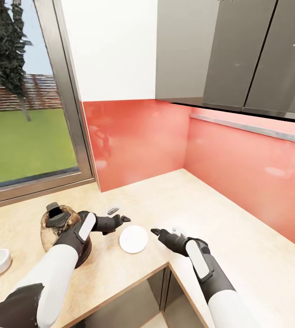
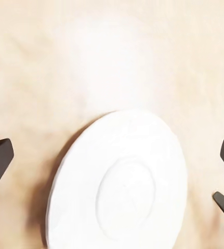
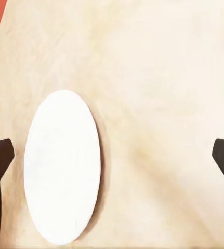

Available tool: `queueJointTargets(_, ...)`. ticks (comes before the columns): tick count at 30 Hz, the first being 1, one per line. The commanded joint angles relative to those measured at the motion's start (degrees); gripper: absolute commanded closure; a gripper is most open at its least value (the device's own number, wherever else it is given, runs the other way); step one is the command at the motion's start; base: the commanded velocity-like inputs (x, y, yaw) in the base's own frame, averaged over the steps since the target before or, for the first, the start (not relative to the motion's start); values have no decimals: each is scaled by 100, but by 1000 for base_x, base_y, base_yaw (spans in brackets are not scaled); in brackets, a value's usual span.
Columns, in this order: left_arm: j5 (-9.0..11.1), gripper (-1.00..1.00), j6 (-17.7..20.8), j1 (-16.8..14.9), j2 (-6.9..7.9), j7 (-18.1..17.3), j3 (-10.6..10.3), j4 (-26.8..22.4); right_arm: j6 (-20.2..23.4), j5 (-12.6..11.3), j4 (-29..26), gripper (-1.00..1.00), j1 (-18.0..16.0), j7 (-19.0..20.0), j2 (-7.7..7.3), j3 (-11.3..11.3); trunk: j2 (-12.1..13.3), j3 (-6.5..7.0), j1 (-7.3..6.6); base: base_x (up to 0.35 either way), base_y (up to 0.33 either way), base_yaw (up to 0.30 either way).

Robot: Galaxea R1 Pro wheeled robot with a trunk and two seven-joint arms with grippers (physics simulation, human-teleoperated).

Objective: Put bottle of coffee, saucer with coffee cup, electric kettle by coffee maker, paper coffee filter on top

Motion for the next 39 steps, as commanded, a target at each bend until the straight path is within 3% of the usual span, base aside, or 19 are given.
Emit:
queueJointTargets(1, -43, -100, 34, -7, -8, -36, 45, -3, 53, 19, 71, -100, -2, -3, 5, -14, -10, -14, 5, 11, 0, 0)
queueJointTargets(7, -42, -100, 34, -7, -8, -37, 45, -2, 53, 16, 439, -100, -2, -2, 5, -13, -10, -14, 5, 3, 0, 0)
queueJointTargets(15, -42, -100, 35, -3, -8, -32, 30, 3, 53, 16, 490, -100, -2, -2, 5, -13, -10, -14, 5, 0, 0, 0)
queueJointTargets(21, -42, -100, 47, 10, -118, -38, 20, 51, 53, 16, 488, -100, -2, -2, 5, -13, -10, -14, 5, 0, 0, 0)
queueJointTargets(39, -42, -100, 77, 11, -247, -40, 10, 61, 53, 16, 464, -100, -2, -2, 5, 27, -10, -14, 5, 0, 0, 0)
